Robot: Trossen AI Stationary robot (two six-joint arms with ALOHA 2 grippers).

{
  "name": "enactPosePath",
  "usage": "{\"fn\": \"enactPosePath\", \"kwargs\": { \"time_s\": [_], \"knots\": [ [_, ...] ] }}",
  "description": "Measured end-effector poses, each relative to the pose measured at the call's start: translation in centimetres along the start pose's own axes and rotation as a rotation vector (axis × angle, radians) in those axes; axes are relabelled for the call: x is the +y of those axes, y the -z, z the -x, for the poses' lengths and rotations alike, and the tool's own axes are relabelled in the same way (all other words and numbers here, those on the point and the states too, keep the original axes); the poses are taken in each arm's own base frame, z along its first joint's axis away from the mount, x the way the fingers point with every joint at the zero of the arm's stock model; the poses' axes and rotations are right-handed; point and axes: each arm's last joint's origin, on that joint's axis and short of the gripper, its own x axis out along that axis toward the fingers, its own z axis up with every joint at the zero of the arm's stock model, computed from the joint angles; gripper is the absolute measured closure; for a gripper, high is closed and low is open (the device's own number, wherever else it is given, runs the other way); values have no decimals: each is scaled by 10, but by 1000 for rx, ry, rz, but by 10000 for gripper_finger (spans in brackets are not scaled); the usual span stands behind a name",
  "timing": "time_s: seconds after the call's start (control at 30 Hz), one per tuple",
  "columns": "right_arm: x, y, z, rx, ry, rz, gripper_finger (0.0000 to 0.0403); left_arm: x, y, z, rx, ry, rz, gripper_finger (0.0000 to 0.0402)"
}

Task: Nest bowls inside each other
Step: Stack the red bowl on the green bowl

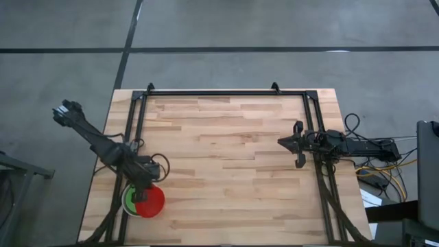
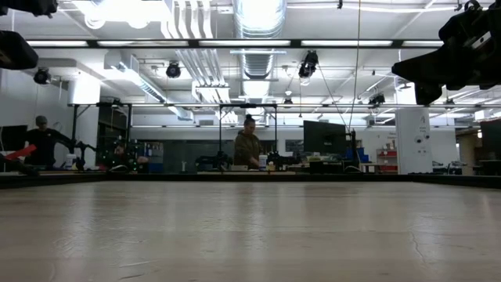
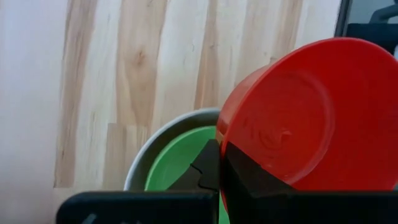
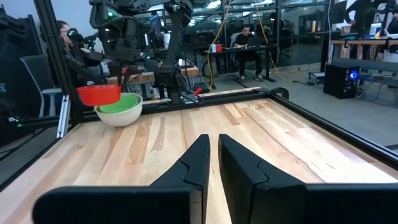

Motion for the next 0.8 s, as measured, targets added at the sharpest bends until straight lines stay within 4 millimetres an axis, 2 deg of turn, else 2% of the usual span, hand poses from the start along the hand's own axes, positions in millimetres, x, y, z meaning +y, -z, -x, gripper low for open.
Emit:
{"fn": "enactPosePath", "kwargs": {
  "time_s": [0.3,0.8],
  "knots": [
    [0,0,0,-1,0,0,369,14,13,3,20,-9,25,399],
    [0,0,0,-1,0,0,369,24,23,8,96,-69,7,399]
  ]
}}
